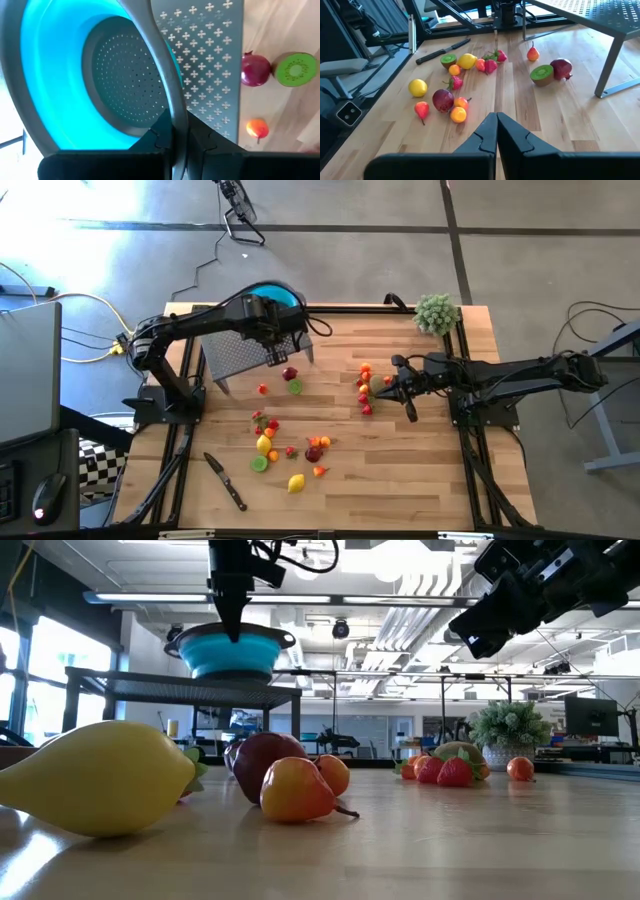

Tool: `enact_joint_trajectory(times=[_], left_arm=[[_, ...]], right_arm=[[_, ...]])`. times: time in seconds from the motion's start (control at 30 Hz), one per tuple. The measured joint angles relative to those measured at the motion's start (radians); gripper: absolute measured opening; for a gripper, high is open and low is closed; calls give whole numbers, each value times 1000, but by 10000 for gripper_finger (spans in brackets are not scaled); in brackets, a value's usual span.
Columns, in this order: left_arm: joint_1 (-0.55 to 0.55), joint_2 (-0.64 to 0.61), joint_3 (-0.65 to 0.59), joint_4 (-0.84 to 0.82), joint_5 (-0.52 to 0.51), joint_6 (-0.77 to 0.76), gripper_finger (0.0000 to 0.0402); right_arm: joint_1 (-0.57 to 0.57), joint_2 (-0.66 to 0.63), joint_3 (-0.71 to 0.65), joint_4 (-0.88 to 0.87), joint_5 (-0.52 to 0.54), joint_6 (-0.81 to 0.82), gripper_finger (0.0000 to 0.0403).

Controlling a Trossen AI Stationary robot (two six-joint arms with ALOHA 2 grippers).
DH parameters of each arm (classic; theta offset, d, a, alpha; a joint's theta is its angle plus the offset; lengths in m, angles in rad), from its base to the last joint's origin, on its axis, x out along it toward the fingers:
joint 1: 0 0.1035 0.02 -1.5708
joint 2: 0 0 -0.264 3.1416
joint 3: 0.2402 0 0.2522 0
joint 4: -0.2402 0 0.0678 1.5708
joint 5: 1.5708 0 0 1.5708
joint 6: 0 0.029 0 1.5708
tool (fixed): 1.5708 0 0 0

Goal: Pick & Place Fruit
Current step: Put the blue strainer bowl on the shelf

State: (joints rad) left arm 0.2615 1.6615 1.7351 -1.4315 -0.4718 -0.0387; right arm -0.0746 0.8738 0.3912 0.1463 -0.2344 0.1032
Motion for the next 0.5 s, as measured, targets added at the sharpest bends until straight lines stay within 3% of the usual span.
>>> enact_joint_trajectory(times=[0.2,0.5], left_arm=[[0,0,0,-58,-23,-54,10],[0,0,0,-140,-24,-263,10]], right_arm=[[0,0,0,0,-1,0,2],[0,0,0,-2,-3,0,2]])
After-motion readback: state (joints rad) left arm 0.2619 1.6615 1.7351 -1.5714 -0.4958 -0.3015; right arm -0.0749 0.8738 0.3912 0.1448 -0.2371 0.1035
